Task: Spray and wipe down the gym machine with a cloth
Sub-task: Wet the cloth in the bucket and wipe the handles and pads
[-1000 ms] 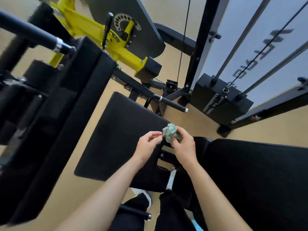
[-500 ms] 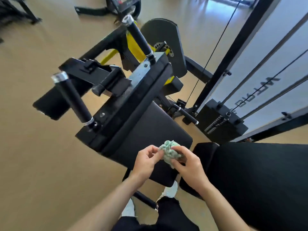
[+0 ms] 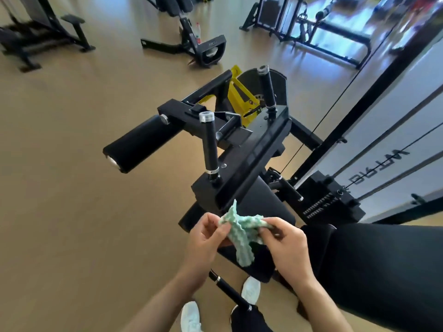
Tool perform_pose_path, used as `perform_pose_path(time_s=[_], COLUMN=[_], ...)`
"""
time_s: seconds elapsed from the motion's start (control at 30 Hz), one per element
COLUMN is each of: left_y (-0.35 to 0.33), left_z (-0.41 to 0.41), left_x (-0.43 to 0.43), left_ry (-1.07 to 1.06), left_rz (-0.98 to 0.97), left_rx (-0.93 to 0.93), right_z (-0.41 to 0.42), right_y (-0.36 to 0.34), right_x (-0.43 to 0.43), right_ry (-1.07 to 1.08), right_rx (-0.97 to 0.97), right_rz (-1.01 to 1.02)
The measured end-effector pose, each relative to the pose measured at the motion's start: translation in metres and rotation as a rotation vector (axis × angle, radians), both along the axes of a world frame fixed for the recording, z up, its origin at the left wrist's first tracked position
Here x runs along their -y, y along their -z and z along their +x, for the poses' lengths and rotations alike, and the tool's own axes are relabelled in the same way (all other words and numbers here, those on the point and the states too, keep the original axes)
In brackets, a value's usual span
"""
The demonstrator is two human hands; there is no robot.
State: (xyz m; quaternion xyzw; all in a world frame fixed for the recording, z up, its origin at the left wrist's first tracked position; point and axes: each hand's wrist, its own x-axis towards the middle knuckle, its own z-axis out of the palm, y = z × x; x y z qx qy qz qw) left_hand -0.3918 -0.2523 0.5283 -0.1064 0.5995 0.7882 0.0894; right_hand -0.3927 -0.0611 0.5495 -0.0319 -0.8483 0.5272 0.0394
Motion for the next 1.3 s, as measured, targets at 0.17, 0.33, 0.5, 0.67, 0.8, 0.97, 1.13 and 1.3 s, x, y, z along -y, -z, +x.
perform_pose_path(time_s=[0.17, 0.33, 0.5, 0.67, 0.8, 0.97, 1.13, 1.3], left_y=[-0.033, -0.063, -0.077, -0.067, -0.061, -0.057, -0.061, -0.065], left_z=[-0.023, -0.058, -0.087, -0.107, -0.102, -0.112, -0.126, -0.135], left_x=[0.027, 0.044, 0.045, 0.026, 0.011, 0.016, 0.029, 0.042], left_ry=[-0.117, -0.225, -0.390, -0.464, -0.370, -0.287, -0.164, -0.120], left_rz=[-0.006, -0.140, -0.226, -0.204, -0.227, -0.206, -0.133, -0.130], left_rx=[-0.095, -0.156, -0.106, -0.013, 0.003, -0.003, -0.043, -0.128], right_z=[-0.030, -0.077, -0.121, -0.138, -0.130, -0.130, -0.130, -0.136], right_y=[-0.041, -0.070, -0.072, -0.048, -0.038, -0.037, -0.050, -0.057], right_x=[0.033, 0.056, 0.065, 0.065, 0.066, 0.070, 0.084, 0.096], right_ry=[-0.005, -0.024, -0.107, -0.219, -0.156, -0.222, -0.358, -0.302], right_rx=[-0.155, -0.222, -0.219, 0.014, 0.092, 0.115, 0.201, 0.212], right_rz=[-0.044, -0.080, -0.112, -0.291, -0.367, -0.392, -0.481, -0.520])
